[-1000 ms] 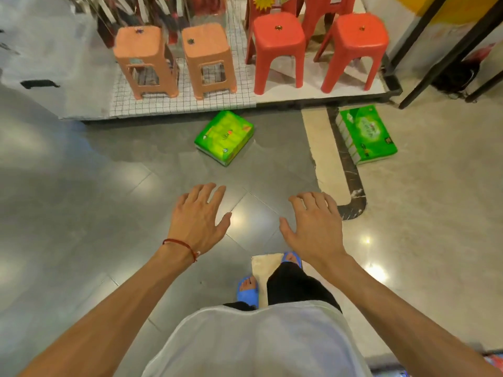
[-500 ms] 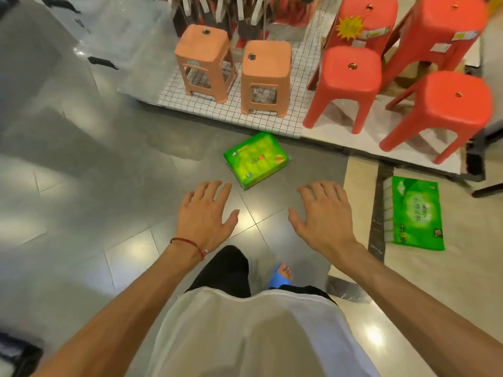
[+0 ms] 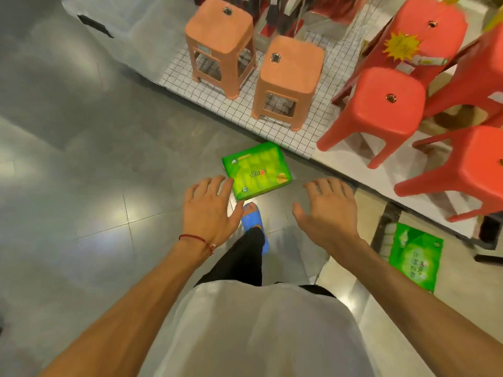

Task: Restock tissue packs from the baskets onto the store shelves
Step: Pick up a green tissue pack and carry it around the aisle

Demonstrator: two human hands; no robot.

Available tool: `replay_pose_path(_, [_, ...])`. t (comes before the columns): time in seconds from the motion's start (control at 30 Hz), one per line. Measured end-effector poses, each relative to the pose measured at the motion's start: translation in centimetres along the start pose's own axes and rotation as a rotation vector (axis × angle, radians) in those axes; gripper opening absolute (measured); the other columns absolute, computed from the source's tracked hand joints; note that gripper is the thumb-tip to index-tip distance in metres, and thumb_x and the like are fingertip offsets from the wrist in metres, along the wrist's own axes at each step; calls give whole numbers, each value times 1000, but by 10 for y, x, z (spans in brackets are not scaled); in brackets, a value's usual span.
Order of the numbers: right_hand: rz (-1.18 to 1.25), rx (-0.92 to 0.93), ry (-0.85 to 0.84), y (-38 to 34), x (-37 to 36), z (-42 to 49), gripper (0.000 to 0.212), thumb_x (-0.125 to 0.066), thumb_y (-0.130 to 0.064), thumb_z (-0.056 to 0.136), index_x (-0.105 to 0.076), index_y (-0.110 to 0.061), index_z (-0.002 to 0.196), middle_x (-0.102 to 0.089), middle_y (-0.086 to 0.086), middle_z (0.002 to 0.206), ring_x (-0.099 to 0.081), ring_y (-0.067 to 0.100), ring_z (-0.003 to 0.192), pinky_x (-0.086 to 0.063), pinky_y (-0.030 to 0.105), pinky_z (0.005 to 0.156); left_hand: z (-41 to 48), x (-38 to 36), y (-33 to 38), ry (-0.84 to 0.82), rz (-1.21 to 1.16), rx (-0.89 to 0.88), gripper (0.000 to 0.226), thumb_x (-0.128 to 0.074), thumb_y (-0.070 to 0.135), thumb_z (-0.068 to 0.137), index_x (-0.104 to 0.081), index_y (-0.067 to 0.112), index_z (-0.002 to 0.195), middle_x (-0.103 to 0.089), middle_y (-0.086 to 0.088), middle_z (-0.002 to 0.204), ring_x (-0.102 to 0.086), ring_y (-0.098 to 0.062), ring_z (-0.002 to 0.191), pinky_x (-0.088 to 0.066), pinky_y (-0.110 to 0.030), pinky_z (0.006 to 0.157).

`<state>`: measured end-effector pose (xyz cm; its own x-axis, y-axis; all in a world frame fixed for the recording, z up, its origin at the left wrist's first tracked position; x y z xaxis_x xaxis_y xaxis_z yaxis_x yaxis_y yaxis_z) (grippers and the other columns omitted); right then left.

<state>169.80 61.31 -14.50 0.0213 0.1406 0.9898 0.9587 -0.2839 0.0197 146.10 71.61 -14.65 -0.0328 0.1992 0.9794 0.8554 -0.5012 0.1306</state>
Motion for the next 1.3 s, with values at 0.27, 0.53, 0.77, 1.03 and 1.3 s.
replay_pose_path(0.27, [13,152,53,35,-13,136,54,-47,-49,93,-72,-9,119,-71,12,117,-63,37,117,-34,47,108,125,-16,6,-23,-35,46,59,-45,58,93,-58,17,135,-61,-7,137,-56,-32,121,-44,-44,95])
replay_pose_path(0.53, [72,301,153,79,-65,245,48,-54,-43,93,-71,-7,120,-70,11,120,-60,38,118,-41,49,104,199,-65,12,43,-65,129,53,-53,52,92,-63,15,128,-63,-7,133,-57,-32,120,-44,-45,90])
replay_pose_path(0.77, [117,311,121,94,-163,290,39,-55,-41,95,-72,-12,115,-71,7,115,-62,33,112,-46,48,95,243,-162,17,12,-124,220,48,-60,44,91,-66,14,128,-64,-5,133,-58,-31,118,-46,-45,88])
replay_pose_path(1.03, [157,284,12,90,-344,318,41,-50,-45,100,-74,-13,111,-72,4,109,-63,30,104,-45,43,90,274,-335,-11,-16,-235,285,45,-62,44,87,-69,16,121,-68,-7,127,-60,-32,115,-48,-45,85])
replay_pose_path(1.3, [261,126,-232,83,-527,347,53,-61,-49,95,-66,-10,130,-67,10,124,-58,35,118,-49,48,91,296,-519,-53,-190,-229,388,60,-51,53,89,-59,15,134,-60,-9,136,-56,-36,119,-50,-50,86])
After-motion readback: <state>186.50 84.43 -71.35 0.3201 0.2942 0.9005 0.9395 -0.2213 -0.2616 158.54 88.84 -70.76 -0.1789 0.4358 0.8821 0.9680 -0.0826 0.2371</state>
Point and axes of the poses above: each hand's wrist, its own z-axis towards the middle knuckle, its own x-axis out of the back of the hand, y = z × x, the point moved 2 cm from there along z, towards the middle knuckle
